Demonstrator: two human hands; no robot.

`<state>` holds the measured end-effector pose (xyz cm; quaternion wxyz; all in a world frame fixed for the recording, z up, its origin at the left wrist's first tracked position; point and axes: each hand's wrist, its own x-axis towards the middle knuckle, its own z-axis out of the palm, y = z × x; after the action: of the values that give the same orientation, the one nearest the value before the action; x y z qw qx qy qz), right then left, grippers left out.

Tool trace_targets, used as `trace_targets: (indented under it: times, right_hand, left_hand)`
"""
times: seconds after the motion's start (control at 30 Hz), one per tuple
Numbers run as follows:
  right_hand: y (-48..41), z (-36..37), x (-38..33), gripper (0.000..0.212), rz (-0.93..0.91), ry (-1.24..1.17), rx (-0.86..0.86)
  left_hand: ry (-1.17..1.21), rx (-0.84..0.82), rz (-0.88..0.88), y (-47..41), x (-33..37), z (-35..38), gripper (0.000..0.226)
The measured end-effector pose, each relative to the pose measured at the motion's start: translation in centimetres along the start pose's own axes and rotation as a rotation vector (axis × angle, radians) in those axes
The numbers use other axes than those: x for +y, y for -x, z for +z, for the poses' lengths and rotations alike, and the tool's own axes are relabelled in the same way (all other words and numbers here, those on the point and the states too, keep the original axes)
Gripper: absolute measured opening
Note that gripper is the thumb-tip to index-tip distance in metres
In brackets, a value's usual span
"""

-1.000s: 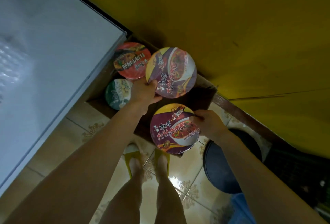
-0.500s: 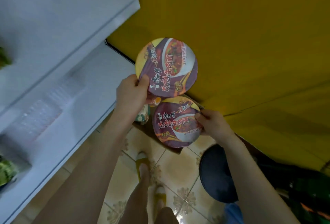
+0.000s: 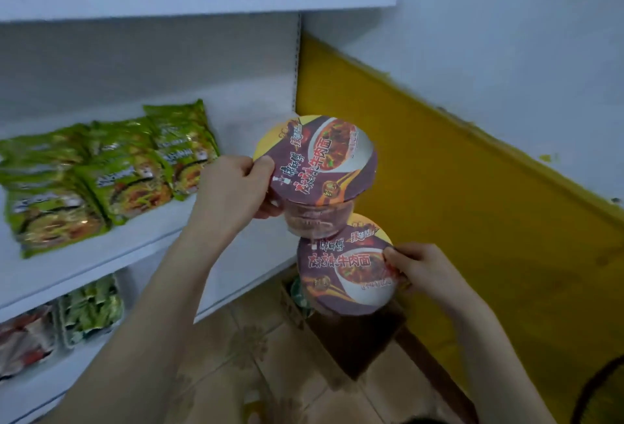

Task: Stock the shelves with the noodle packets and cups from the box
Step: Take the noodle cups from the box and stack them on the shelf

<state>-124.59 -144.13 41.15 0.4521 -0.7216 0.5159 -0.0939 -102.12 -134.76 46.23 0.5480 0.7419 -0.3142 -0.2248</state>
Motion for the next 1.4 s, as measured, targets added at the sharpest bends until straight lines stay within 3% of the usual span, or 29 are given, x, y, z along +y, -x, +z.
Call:
trace_targets:
  times: [0.17, 0.4, 0.8, 1.1, 1.4]
  right_hand:
    - [3.4, 1.2, -6.7, 0.015, -0.154, 0.049, -0.055]
    - [6.8, 5.3, -13.6, 0.028, -0.288, -0.004, -0.085]
    - [12.8, 15.1, -23.1, 0.041, -0.425, -0.082, -0.085]
    - [15.5, 18.7, -25.9, 0.036, -0.458, -0.064, -0.114]
    - [12.8, 16.0, -26.5, 0.034, -0.452, -0.002, -0.116]
  left_hand:
    - [-0.034, 0.206, 0.055, 3.6, 3.1, -8.8, 0.034]
    - [-0.049, 0.415, 0.116, 8.5, 4.5, -20.2, 0.033]
    - [-0.135, 0.561, 0.152, 15.8, 4.7, -36.3, 0.034]
    - [-0.180, 0.612, 0.140, 17.4, 4.6, -41.4, 0.035]
    - [-0.116, 0.576, 0.162, 13.1, 7.1, -39.4, 0.032]
